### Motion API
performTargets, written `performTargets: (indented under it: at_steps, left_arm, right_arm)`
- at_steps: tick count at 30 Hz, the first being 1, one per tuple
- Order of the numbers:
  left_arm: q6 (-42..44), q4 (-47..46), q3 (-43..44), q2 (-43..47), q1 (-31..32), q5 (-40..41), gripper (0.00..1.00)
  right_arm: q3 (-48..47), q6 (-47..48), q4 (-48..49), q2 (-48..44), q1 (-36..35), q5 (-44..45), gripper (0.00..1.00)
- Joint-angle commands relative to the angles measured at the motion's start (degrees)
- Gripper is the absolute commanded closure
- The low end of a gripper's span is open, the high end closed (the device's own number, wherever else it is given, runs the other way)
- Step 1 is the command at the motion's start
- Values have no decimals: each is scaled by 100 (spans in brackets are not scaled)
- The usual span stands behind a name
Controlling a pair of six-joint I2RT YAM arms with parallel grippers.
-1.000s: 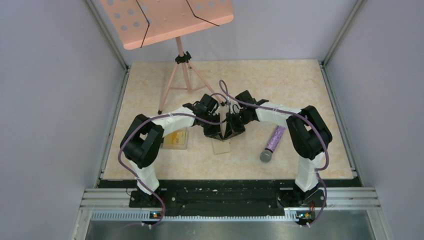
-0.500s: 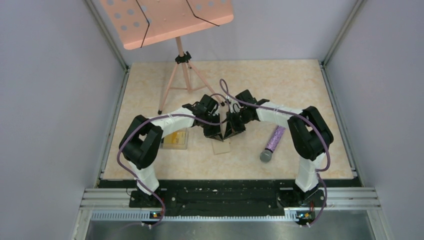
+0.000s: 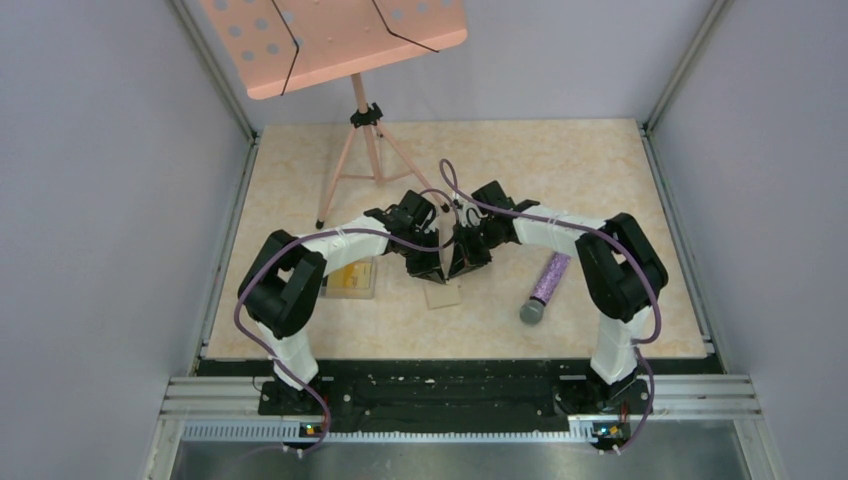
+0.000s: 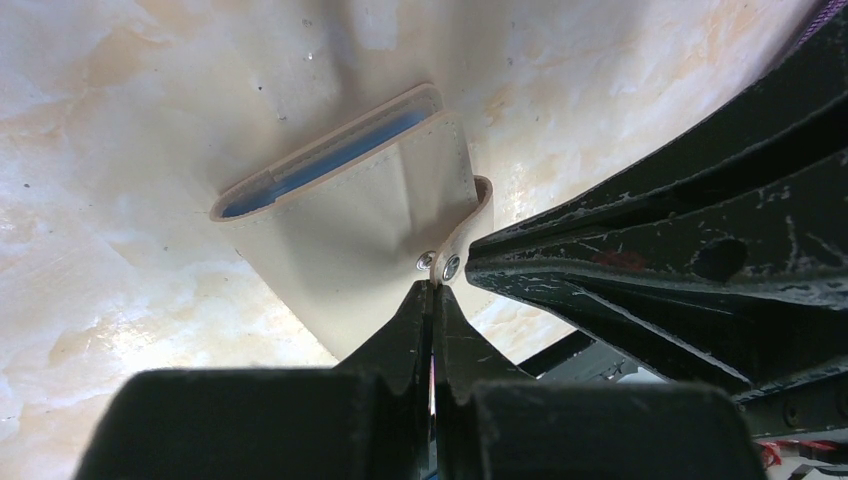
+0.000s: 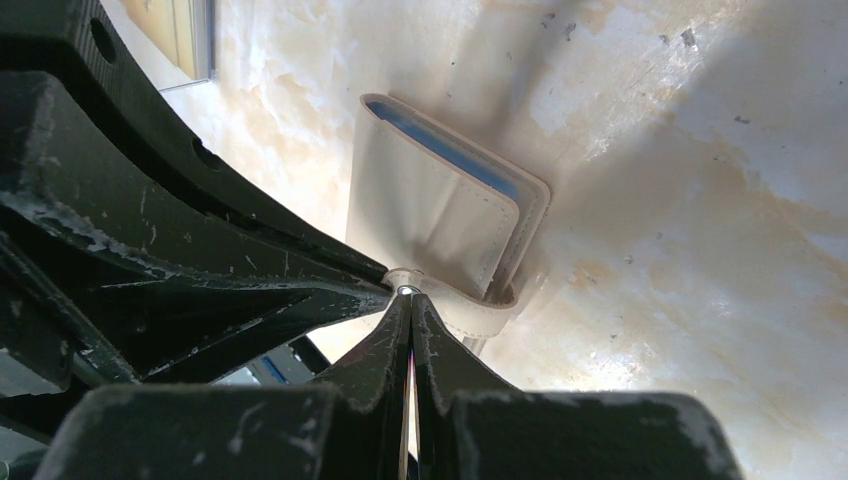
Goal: Put the credit cards into the card holder
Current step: Close the card holder at the center of the board.
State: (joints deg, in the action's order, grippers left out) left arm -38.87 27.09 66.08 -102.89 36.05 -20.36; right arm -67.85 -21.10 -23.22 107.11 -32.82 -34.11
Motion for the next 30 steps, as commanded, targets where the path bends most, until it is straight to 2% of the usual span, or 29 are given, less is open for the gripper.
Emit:
performTargets:
  at_steps: [1,30]
  left_arm:
    - [11,-37,2,71,16,-102,100]
    - [-63,-23,-103,102,55,-101,100]
  right_arm:
    - [53,36,143,-93,29,-55,100]
    - [105,57,182,175,12,-207,100]
